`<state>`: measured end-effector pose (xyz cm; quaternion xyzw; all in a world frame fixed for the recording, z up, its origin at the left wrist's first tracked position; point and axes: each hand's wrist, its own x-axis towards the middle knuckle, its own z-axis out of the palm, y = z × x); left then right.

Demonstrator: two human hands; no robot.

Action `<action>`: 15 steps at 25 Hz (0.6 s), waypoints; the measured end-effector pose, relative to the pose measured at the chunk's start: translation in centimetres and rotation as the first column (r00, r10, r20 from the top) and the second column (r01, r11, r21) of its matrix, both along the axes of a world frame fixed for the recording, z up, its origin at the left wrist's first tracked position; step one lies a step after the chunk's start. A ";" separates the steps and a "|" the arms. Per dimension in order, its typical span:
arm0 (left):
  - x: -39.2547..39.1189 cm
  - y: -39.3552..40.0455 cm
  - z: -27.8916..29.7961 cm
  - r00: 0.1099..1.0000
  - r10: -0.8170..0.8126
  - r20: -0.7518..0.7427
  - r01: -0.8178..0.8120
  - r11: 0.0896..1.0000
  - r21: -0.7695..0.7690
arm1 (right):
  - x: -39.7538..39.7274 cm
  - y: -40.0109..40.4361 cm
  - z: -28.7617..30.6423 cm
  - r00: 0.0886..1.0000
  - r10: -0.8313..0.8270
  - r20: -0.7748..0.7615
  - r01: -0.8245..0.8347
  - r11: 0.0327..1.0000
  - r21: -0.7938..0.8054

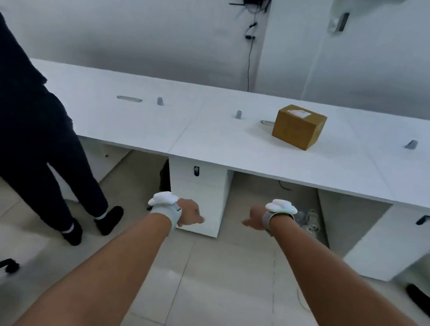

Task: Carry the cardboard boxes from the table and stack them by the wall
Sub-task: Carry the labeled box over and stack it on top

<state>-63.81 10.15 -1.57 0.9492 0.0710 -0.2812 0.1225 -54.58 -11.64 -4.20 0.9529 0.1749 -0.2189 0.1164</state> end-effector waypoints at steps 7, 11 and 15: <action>13.0 -5.4 -0.3 0.990 -0.140 -0.003 0.140 0.990 0.012 | 9.3 -7.1 1.1 0.985 -0.169 0.017 0.168 0.985 0.021; 22.9 -5.8 -0.8 0.980 -0.199 0.024 0.199 0.980 0.012 | 16.4 -7.9 1.5 0.967 -0.253 0.013 0.253 0.967 0.008; 31.7 -5.6 -0.6 0.965 -0.259 0.039 0.258 0.965 0.039 | 23.0 -7.4 2.1 0.942 -0.335 0.019 0.334 0.942 0.039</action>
